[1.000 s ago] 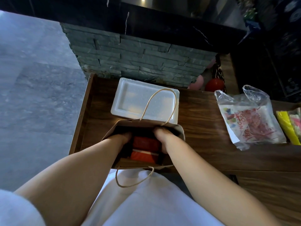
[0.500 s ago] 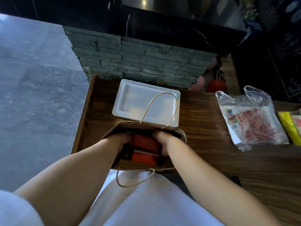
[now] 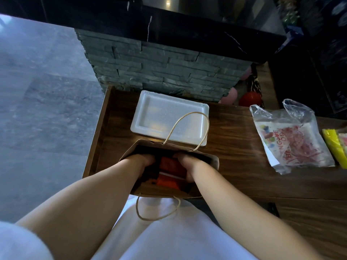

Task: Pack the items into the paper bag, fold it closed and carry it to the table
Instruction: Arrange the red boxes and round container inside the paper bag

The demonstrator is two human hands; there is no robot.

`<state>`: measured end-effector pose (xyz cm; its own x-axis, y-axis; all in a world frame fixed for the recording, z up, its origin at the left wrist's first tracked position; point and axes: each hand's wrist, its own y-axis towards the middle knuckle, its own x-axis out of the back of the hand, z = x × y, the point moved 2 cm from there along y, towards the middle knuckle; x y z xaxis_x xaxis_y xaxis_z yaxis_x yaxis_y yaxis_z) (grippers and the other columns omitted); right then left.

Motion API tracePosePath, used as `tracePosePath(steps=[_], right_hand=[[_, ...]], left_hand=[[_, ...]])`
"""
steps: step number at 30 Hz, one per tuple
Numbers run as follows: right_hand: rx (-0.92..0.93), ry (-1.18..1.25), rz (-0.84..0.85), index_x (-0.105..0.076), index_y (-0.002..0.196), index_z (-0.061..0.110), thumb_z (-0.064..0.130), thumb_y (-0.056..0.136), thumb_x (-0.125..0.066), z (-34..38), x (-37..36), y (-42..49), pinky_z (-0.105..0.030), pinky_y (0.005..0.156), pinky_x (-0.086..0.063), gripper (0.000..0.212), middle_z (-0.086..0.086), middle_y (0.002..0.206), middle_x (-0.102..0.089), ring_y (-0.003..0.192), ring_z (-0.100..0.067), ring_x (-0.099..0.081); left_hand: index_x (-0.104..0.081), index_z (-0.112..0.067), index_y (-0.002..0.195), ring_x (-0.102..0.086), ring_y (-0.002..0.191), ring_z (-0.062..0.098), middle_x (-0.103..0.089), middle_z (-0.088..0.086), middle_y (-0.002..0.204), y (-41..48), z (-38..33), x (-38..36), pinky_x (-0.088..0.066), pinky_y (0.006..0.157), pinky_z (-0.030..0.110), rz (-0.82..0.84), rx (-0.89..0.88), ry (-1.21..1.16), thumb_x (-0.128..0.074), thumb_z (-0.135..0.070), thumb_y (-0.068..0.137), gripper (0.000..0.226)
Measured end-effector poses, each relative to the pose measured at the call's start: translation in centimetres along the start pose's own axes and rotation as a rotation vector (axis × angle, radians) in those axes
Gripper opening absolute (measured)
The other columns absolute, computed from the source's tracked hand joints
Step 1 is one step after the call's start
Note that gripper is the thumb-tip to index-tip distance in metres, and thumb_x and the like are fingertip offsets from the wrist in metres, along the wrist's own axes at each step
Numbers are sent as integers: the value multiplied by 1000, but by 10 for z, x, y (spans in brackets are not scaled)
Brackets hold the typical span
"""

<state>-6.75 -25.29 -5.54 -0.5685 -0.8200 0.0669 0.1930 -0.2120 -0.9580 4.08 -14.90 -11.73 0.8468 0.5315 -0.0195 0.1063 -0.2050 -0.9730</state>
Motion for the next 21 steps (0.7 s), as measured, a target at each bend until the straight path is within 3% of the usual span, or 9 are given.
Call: tracePosePath(steps=[2, 5, 10, 15, 18, 21], right_hand=[[15, -134, 19, -55, 129, 11, 30, 93, -57, -2, -1, -3, -45, 110, -35, 41, -14, 138, -51, 128, -31, -45], [82, -413, -28, -58, 127, 8, 21, 86, -68, -7, -5, -3, -42, 104, -44, 43, -16, 134, -55, 122, -31, -52], [200, -686, -24, -55, 132, 11, 31, 86, -67, -15, -25, 1, -37, 103, -44, 52, -15, 135, -56, 120, -29, -56], [271, -979, -59, -48, 138, 16, 45, 82, -69, -11, -26, -2, -32, 102, -43, 66, -12, 139, -53, 122, -27, -53], [225, -1077, -64, -44, 141, 13, 39, 97, -49, -5, -22, -4, -30, 102, -37, 52, -13, 144, -47, 127, -28, -47], [221, -1166, -108, -50, 137, 5, 29, 97, -52, -2, -16, -4, -31, 100, -40, 46, -15, 141, -50, 125, -29, -51]], left_hand=[[-66, -12, 101, -69, 75, 31, -74, 16, 97, 1, 2, 5, -52, 58, 35, -17, 2, -4, -57, -42, 88, 34], [-65, -13, 94, -70, 55, 27, -75, 13, 75, 2, 3, 9, -52, 50, 31, -16, 7, 1, -53, -42, 89, 32], [-66, -14, 97, -68, 56, 29, -74, 13, 67, -5, 1, 0, -52, 51, 30, 27, 27, 55, -47, -52, 89, 43], [-67, -13, 95, -67, 69, 27, -72, 11, 78, -9, -2, -8, -53, 56, 32, -10, -34, -7, -49, -46, 92, 38], [-63, -13, 118, -66, 101, 31, -69, 17, 113, -9, -10, -10, -53, 93, 44, -96, -143, 30, -50, -40, 95, 38], [-56, -13, 131, -54, 122, 31, -59, 17, 131, -10, -14, -12, -39, 109, 43, -188, -223, 166, -49, -30, 98, 38]])
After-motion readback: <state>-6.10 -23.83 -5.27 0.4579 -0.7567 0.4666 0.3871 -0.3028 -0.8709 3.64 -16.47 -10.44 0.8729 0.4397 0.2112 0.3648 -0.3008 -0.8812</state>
